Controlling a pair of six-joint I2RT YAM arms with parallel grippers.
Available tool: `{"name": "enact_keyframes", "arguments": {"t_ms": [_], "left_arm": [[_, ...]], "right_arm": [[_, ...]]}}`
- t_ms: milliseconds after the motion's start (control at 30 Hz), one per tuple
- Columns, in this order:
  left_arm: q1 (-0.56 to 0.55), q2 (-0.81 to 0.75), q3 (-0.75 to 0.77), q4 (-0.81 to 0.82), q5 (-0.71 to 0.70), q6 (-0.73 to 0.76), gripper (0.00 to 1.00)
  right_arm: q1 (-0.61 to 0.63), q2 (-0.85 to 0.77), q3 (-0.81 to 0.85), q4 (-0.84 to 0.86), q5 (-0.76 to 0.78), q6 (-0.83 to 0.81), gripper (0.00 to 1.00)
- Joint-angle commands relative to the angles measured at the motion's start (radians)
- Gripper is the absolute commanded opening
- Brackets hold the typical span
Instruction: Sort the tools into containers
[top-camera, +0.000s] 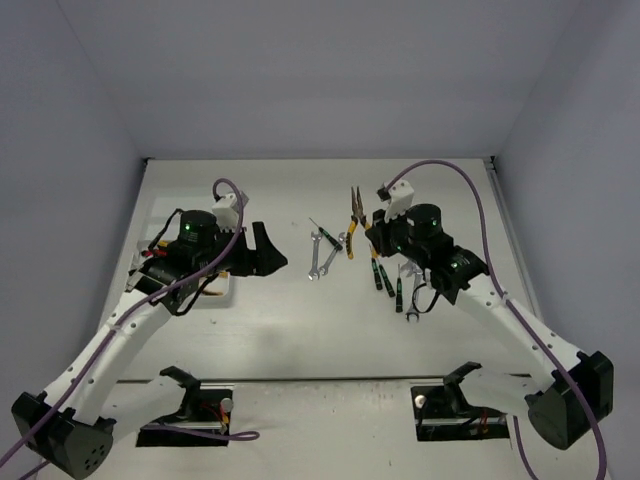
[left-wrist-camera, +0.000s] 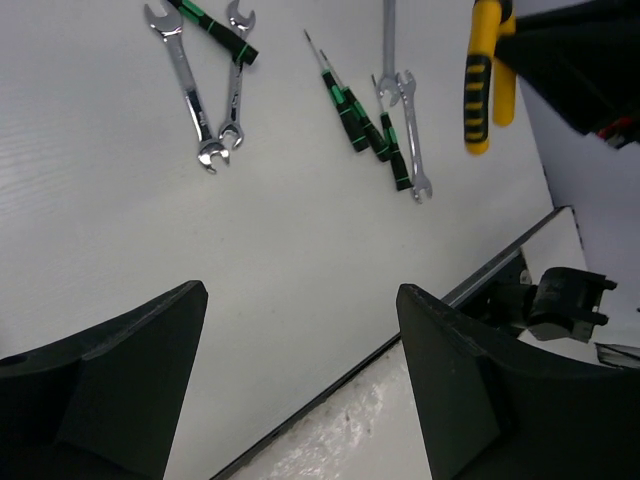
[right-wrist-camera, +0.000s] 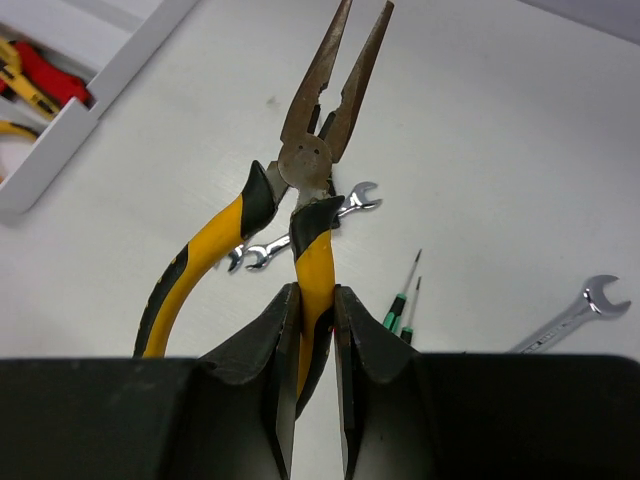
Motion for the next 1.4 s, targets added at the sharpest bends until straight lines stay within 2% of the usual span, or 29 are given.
{"name": "enact_keyframes", "arguments": {"t_ms": [0,167,300,433,567,900,1100,1133,1167,1200,1233,1267,1300,1367], "left_arm": [[-0.077,0.067,0.063,0.214,-0.035,-0.128,0.73],[-0.144,0.150,0.048,0.377,-0.017,-0.192,0.69],[-0.179,0.204,0.045,0.441,-0.035,-0.244,0.65],[-0.188,0.206,0.035,0.510,-0.109,-0.293,0.62],[-0.188,0.214,0.036,0.527,-0.166,-0.329,0.59],[-0.188,0.301,0.040,0.528,-0.164,-0.367,0.53],[-0.191,0.308,0.042,0.542,-0.163,-0.368,0.43],[-0.193,0.308,0.040,0.545,-0.163,-0.368,0.41],[-0.197,0.306,0.040,0.550,-0.164,-0.368,0.33],[-0.199,0.308,0.037,0.556,-0.163,-0.370,0.33],[-0.205,0.311,0.033,0.566,-0.156,-0.373,0.23],[-0.207,0.314,0.031,0.571,-0.151,-0.375,0.18],[-0.210,0.316,0.028,0.574,-0.146,-0.379,0.09],[-0.215,0.317,0.013,0.577,-0.138,-0.387,0.01]], "right_arm": [[0.039,-0.068,-0.009,0.079,-0.142,-0.015,0.00],[0.076,-0.085,-0.030,0.088,-0.158,-0.015,0.00],[0.099,-0.091,-0.052,0.104,-0.171,-0.015,0.00],[0.133,-0.091,-0.065,0.121,-0.154,-0.014,0.00],[0.156,-0.091,-0.074,0.132,-0.139,-0.015,0.00],[0.180,-0.073,-0.081,0.165,-0.135,-0.011,0.00],[0.191,-0.062,-0.083,0.182,-0.141,-0.007,0.00],[0.192,-0.059,-0.083,0.183,-0.142,-0.007,0.00],[0.191,-0.056,-0.085,0.185,-0.141,-0.007,0.00],[0.192,-0.056,-0.085,0.186,-0.139,-0.006,0.00],[0.192,-0.052,-0.086,0.191,-0.139,-0.004,0.00],[0.192,-0.050,-0.088,0.191,-0.138,-0.003,0.00],[0.192,-0.047,-0.090,0.195,-0.137,-0.001,0.00],[0.192,-0.044,-0.091,0.198,-0.137,0.000,0.00]]}}
